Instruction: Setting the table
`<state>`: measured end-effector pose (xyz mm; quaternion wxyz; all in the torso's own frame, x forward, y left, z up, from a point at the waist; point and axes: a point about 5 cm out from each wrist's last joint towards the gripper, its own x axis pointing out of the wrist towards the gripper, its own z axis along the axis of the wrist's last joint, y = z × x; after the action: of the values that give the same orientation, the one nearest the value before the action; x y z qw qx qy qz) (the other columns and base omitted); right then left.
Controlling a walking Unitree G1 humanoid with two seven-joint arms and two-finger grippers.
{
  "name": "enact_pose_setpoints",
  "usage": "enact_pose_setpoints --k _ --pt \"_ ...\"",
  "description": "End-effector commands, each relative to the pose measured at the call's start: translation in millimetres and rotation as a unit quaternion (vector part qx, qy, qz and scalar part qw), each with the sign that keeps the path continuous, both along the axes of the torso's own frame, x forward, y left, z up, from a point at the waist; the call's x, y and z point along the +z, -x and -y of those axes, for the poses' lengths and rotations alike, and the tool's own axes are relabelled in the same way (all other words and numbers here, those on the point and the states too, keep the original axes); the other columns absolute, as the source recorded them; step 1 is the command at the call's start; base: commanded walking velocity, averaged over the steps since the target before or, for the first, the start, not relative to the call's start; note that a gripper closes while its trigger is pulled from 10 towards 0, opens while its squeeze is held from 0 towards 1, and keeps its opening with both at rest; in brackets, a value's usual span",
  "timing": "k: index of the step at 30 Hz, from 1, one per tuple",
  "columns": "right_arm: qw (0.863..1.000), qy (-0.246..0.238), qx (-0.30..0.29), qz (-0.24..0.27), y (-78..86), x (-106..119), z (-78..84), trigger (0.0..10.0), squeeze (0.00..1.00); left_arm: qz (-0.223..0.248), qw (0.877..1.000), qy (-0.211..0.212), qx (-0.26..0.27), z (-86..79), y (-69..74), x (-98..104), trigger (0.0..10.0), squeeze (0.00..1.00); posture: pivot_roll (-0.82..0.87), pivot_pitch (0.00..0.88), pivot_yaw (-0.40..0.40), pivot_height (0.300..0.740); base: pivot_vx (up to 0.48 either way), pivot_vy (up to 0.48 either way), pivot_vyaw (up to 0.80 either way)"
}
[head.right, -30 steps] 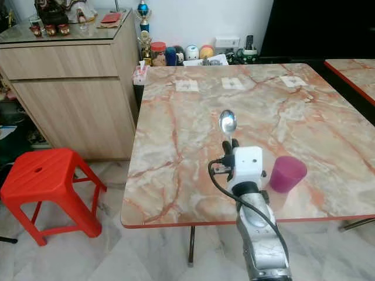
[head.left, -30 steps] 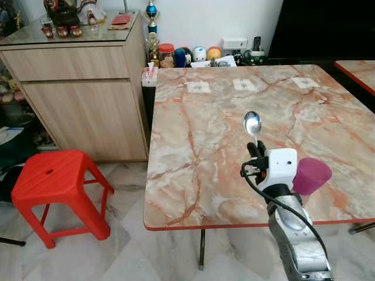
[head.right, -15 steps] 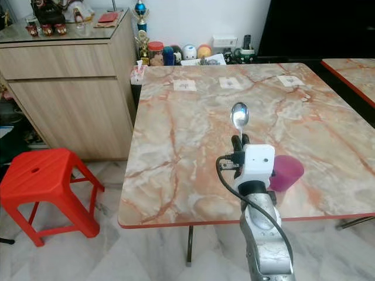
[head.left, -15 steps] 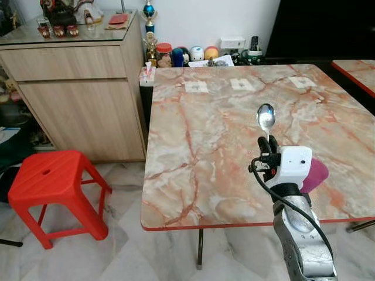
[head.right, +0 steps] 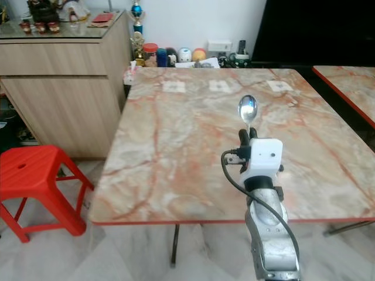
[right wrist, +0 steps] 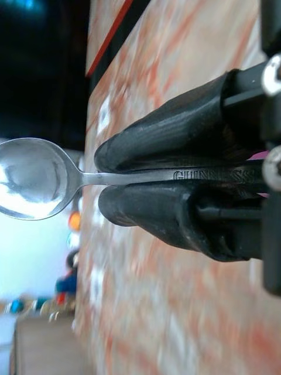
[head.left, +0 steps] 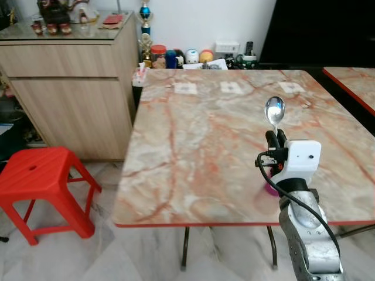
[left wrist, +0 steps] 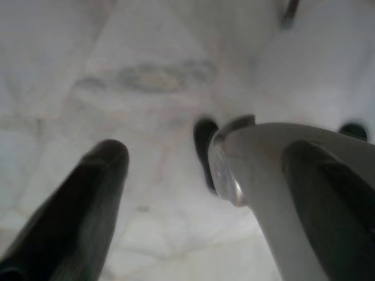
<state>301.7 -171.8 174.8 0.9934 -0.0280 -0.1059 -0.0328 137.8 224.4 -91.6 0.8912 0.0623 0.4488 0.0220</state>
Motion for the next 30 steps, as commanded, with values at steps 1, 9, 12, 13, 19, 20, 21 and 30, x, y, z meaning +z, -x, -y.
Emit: enact_pose_setpoints --k 1,9,12,13,19,20,21,30 --pt "1.000 -0.001 0.001 0.019 -0.9 10.2 -3.8 10.0 0.00 -0.026 1.000 0.002 -0.014 4.0 10.9 -5.3 10.0 0.00 0.00 0.081 -0.027 0.740 0.000 -0.472 0.00" --pt "1.000 -0.007 -0.008 0.018 -1.9 10.2 -2.4 10.0 0.00 -0.033 0.999 0.002 -0.017 4.5 13.6 -6.4 10.0 0.00 -0.01 0.081 -0.022 0.740 0.000 -0.472 0.00" --pt "1.000 -0.012 -0.004 0.017 -1.2 9.0 -7.4 10.0 0.00 -0.035 0.999 0.001 -0.021 1.9 15.8 -6.4 10.0 0.00 -0.01 0.078 -0.018 0.740 0.000 -0.472 0.00" --pt "1.000 -0.013 -0.004 0.016 -1.1 9.0 -8.2 10.0 0.00 -0.036 0.999 0.000 -0.022 0.1 16.7 -6.3 10.0 0.00 -0.01 0.078 -0.018 0.740 0.000 -0.472 0.00" --pt "1.000 -0.013 -0.003 0.014 -1.0 7.1 -9.8 10.0 0.00 -0.037 0.999 -0.004 -0.024 -6.5 18.3 -5.1 10.0 0.00 -0.02 0.065 -0.010 0.740 0.000 -0.472 0.00" --pt "1.000 -0.013 -0.001 0.013 -1.0 6.5 -10.5 10.0 0.00 -0.037 0.999 -0.004 -0.024 -7.7 18.5 -4.8 10.0 0.00 -0.02 0.065 -0.010 0.740 0.000 -0.472 0.00" --pt "1.000 -0.013 0.000 0.012 -0.8 5.6 -11.6 10.0 0.00 -0.038 0.999 -0.006 -0.025 -9.7 18.8 -4.4 10.0 0.00 -0.02 0.057 -0.009 0.740 0.000 -0.472 0.00" --pt "1.000 -0.015 0.005 0.008 -0.2 2.8 -15.4 10.0 0.00 -0.038 0.999 -0.006 -0.030 -10.3 17.7 -4.0 10.0 0.00 -0.02 0.043 -0.008 0.740 0.000 -0.472 0.00"
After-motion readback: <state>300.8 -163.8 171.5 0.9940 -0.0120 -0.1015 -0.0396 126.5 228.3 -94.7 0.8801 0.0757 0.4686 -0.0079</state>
